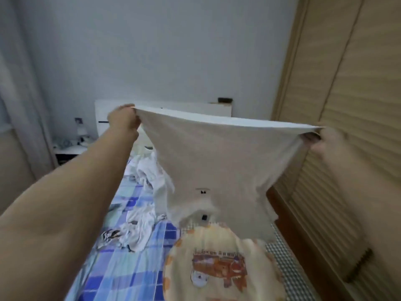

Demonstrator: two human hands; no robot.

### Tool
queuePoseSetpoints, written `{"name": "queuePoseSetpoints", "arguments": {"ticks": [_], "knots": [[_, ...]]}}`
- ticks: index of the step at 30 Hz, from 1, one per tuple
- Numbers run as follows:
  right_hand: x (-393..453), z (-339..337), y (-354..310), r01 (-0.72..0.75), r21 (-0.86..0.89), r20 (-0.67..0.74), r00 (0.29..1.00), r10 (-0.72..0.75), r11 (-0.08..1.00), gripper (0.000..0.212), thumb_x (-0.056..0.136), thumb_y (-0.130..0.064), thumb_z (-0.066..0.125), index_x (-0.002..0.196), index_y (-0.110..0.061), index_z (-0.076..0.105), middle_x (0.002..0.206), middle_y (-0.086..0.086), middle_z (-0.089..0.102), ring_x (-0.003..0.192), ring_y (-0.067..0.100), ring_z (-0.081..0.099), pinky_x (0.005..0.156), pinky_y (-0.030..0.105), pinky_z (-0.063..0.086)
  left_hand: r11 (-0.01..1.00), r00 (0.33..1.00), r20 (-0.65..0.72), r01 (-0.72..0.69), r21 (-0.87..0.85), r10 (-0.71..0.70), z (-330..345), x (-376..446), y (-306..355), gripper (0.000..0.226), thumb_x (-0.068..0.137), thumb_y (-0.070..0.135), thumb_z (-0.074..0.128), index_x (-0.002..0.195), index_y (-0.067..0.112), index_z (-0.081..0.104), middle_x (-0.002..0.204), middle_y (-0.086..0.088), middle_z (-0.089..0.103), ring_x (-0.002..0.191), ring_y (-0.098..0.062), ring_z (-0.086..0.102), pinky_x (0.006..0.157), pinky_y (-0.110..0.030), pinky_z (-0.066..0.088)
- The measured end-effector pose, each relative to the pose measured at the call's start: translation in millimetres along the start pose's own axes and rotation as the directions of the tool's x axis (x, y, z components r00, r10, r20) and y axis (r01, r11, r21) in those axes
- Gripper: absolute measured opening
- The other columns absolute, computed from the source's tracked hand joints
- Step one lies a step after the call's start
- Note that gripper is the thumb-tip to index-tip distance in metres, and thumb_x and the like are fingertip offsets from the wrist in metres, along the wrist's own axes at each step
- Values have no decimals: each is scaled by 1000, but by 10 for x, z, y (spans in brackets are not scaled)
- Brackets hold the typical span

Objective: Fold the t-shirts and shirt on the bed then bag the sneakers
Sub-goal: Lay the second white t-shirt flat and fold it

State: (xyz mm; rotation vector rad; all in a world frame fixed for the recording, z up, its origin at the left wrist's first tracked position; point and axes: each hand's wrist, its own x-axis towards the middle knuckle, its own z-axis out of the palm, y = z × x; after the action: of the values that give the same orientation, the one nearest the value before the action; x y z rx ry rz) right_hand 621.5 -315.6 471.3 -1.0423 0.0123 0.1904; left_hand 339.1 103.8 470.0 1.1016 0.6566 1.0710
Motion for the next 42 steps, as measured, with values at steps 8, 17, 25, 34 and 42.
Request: {"name": "queuePoseSetpoints", "arguments": {"ticks": [8,17,25,34,42], "knots": [[-48,90,-256,137,63,19,990,-138,989,27,104,-5,35,89,-15,56,87,7,66,57,14,71,50,31,57,995,997,-48,-58,-80,54,-40,-260,437,24,94,2,48,90,20,62,83,1,59,76,-10,61,68,-18,57],[-302,-1454,1407,-167,-524,-111,986,128,835,35,100,8,37,94,-16,62,90,8,59,61,15,67,37,20,49,829,978,-133,206,519,-160,-1545,-1452,-1585,25,91,-7,47,97,4,69,67,-15,53,39,-12,50,38,-18,47],[-486,-3036,2880,-625,-541,-349,776,525,564,16,97,2,57,111,1,65,104,20,67,81,28,63,39,26,53,491,693,-296,691,530,-657,-2158,-2837,-3401,20,95,-6,49,99,-4,69,72,-16,63,52,-21,66,53,-23,44],[-101,-3369,3300,-773,-375,-308,624,718,511,27,98,3,56,123,13,56,136,35,53,106,41,63,51,32,61,451,766,-414,630,632,-492,-1401,-3244,-3688,28,88,-10,52,97,1,76,71,-16,72,67,-31,69,68,-38,59],[-793,-1971,3013,123,-875,479,360,801,468,55,88,-25,75,137,-33,52,133,-12,57,115,3,58,92,24,54,608,902,-124,375,700,-414,-38,-3231,-3202,29,97,3,54,89,18,78,87,-10,76,69,-20,74,76,-41,62]]}}
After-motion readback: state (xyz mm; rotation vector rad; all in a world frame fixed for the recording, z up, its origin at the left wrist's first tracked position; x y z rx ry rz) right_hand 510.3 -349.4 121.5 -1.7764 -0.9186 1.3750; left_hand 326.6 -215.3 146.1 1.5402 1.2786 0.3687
